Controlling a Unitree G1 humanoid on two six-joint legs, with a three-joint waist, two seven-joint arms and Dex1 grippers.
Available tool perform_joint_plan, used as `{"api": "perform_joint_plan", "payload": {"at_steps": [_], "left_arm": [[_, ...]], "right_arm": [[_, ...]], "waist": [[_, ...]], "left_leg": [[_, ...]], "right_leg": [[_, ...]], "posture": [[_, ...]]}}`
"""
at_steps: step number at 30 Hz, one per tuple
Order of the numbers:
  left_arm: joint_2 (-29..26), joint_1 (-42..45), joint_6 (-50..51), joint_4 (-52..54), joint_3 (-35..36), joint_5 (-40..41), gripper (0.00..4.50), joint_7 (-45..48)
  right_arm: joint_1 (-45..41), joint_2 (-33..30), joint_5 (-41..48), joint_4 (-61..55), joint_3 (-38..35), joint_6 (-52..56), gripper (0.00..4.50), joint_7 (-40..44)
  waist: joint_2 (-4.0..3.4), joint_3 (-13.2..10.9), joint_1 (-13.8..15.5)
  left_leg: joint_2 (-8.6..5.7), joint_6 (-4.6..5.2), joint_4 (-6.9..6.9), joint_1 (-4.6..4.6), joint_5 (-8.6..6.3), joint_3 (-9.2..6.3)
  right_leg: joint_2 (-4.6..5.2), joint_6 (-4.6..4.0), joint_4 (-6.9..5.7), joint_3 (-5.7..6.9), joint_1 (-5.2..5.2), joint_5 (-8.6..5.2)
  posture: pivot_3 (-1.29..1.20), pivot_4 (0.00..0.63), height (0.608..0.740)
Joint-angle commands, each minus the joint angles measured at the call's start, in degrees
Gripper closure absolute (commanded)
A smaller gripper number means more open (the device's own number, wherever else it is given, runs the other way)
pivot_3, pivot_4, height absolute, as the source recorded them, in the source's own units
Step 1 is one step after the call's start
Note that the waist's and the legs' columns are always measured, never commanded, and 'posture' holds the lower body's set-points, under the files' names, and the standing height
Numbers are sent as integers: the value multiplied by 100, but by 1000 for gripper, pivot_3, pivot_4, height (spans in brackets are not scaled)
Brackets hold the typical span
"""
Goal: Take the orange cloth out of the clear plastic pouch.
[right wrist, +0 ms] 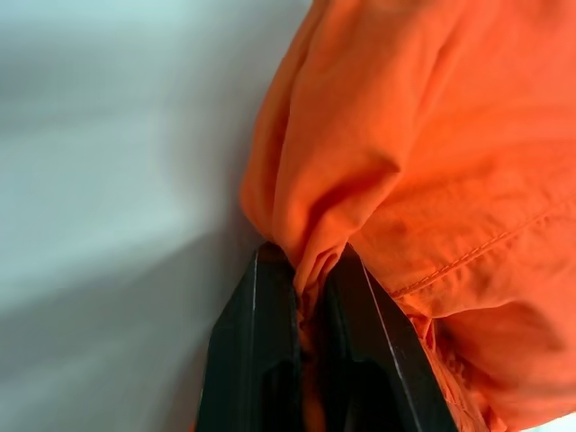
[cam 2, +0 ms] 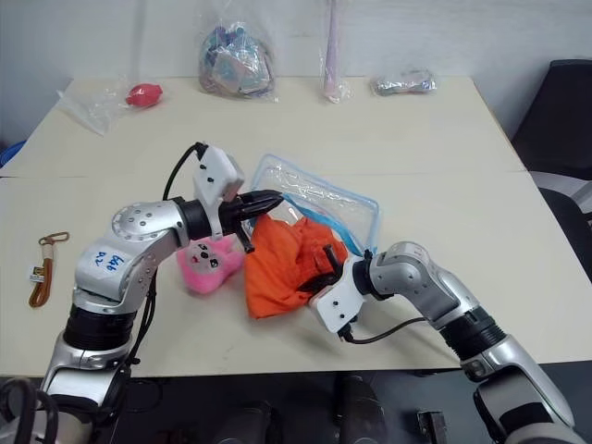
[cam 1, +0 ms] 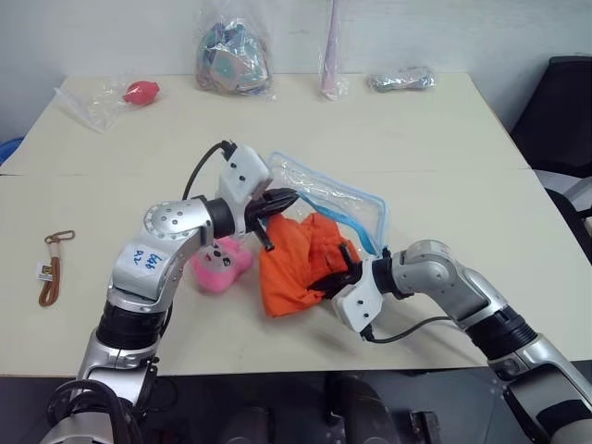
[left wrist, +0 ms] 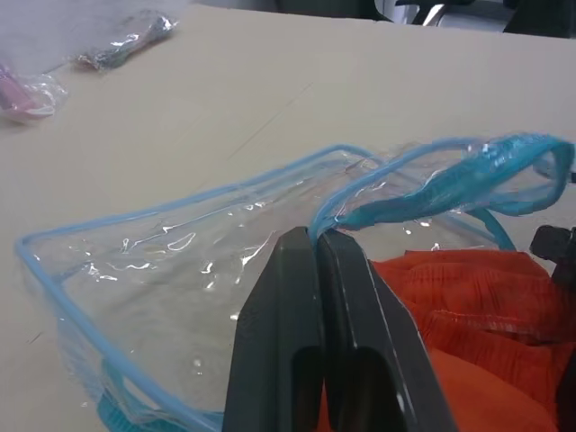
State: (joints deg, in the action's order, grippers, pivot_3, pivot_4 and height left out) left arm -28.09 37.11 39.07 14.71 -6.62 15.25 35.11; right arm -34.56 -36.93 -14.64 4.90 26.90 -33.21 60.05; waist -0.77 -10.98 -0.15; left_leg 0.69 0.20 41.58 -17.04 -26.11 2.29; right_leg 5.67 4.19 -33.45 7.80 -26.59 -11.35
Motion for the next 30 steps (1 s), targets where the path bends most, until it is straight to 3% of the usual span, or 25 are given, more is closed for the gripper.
{"api": "perform_joint_plan", "payload": {"at_steps": [1,5,10,13,15,16,19,22,27,29,30], "left_arm": [[-175,-82,-410,-255,-145,-431,4500,-56],[-254,-231,-671,-585,-146,-617,4500,-37],[-227,-393,-782,-687,-120,-693,4500,-10],[-194,-456,-794,-680,-128,-706,4500,0],[-180,-493,-766,-670,-131,-691,4500,24],[-180,-512,-741,-649,-129,-678,4500,41],[-219,-611,-610,-443,14,-547,3818,78],[-428,-742,-391,24,286,-224,2879,346],[-934,-778,931,971,1377,1315,1191,902],[-1145,-757,1459,1234,1819,2096,541,1135],[-1235,-749,1638,1335,2022,2442,541,1235]], "right_arm": [[218,-321,831,-686,-330,85,4477,221],[523,-891,2416,-1877,-979,1396,4477,612],[464,-1942,4877,-3100,-2178,3848,4477,852],[120,-2395,6366,-3167,-2911,5286,4477,678],[-117,-2652,6901,-2813,-3346,5937,4477,715],[-130,-2752,6898,-2544,-3522,6066,4477,810],[-236,-2942,5986,-1586,-3606,5675,4500,1020],[-294,-3002,4756,-732,-3386,4710,4500,1110],[-655,-2879,2586,1312,-3144,2053,4500,290],[-716,-2771,2171,1810,-3192,1263,4500,-126],[-722,-2709,2063,1975,-3239,985,4500,-304]], "waist": [[0,0,16],[0,-1,21],[0,-1,89],[1,-1,133],[1,-2,154],[1,-2,158],[5,0,178],[6,-1,167],[3,-2,135],[-1,-3,128],[0,-3,117]], "left_leg": [[0,0,0,-1,0,-1],[0,0,0,-4,0,-4],[0,1,4,-3,0,-6],[0,2,5,-3,-1,-5],[1,2,5,-3,-1,-5],[1,2,5,-3,-1,-4],[-1,8,5,-3,-4,-1],[-5,14,5,-8,-5,9],[-1,13,2,-8,-5,21],[0,12,0,-6,-5,24],[0,11,-1,-3,-4,24]], "right_leg": [[0,0,1,1,0,0],[0,0,4,5,-2,0],[2,0,3,6,1,1],[3,-1,2,5,1,3],[3,-5,5,6,0,6],[4,-5,4,5,0,7],[5,-4,9,5,6,8],[6,7,17,-2,3,14],[4,7,18,-4,-3,14],[5,7,17,-7,-3,14],[5,7,17,-8,-3,14]], "posture": [[0,150,740],[0,150,740],[0,150,740],[0,150,740],[0,150,740],[0,150,740],[0,150,740],[0,150,740],[0,150,740],[0,150,740],[0,150,740]]}}
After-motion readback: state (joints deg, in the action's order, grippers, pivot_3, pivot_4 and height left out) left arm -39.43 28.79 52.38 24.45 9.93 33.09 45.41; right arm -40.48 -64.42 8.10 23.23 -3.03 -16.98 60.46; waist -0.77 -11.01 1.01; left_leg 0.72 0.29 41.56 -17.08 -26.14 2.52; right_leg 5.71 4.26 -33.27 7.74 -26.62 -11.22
